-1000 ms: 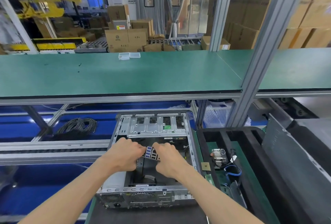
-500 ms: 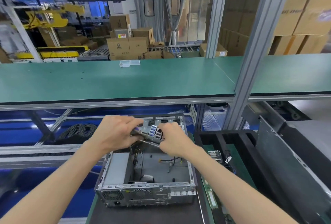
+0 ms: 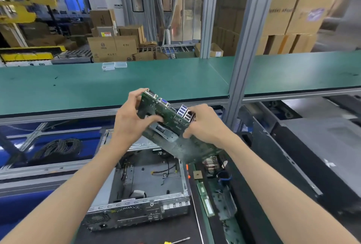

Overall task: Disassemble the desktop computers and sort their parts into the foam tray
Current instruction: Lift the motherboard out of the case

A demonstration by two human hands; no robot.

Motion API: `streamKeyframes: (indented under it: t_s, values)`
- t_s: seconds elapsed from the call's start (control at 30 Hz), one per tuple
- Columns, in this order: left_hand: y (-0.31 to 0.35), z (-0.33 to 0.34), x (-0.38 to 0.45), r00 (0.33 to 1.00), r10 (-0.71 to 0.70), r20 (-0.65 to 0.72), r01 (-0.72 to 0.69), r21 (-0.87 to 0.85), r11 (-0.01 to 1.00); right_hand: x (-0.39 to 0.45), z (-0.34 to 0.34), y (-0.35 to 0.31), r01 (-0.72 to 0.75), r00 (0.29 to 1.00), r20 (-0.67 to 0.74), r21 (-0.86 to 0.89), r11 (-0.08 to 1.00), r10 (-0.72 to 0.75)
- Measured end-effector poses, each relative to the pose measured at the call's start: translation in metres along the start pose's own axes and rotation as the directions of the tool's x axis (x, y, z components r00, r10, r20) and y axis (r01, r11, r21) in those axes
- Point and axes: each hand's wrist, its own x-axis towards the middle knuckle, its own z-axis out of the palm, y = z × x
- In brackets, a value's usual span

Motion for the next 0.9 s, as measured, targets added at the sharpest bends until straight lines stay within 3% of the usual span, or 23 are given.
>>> streamKeyframes:
  t_s: [0.17,0.37,0.53,0.77,0.9]
  values:
    - [0.007,0.040,0.011,0.994,-0.070,0.084,0.072,-0.022,0.997,-0.005,-0.025,0.020,-0.113,0.991,-0.073,0.006,0.994,0.113]
    - [-0.007,0.101,-0.002,0.896,-0.198,0.398,0.173,0.099,0.980,-0.010,-0.037,0.069,-0.348,0.916,-0.202,0.038,0.937,0.348]
    - [-0.028,0.141,-0.033,0.800,-0.193,0.568,0.094,0.200,0.975,-0.017,-0.044,0.121,-0.496,0.815,-0.291,0.094,0.863,0.500]
    - [-0.044,0.190,-0.057,0.654,-0.188,0.732,-0.067,0.304,0.950,-0.026,-0.050,0.175,-0.637,0.706,-0.289,0.139,0.758,0.646]
    - [-0.054,0.207,-0.069,0.629,-0.201,0.751,-0.164,0.380,0.910,-0.026,-0.050,0.199,-0.667,0.662,-0.345,0.132,0.733,0.665]
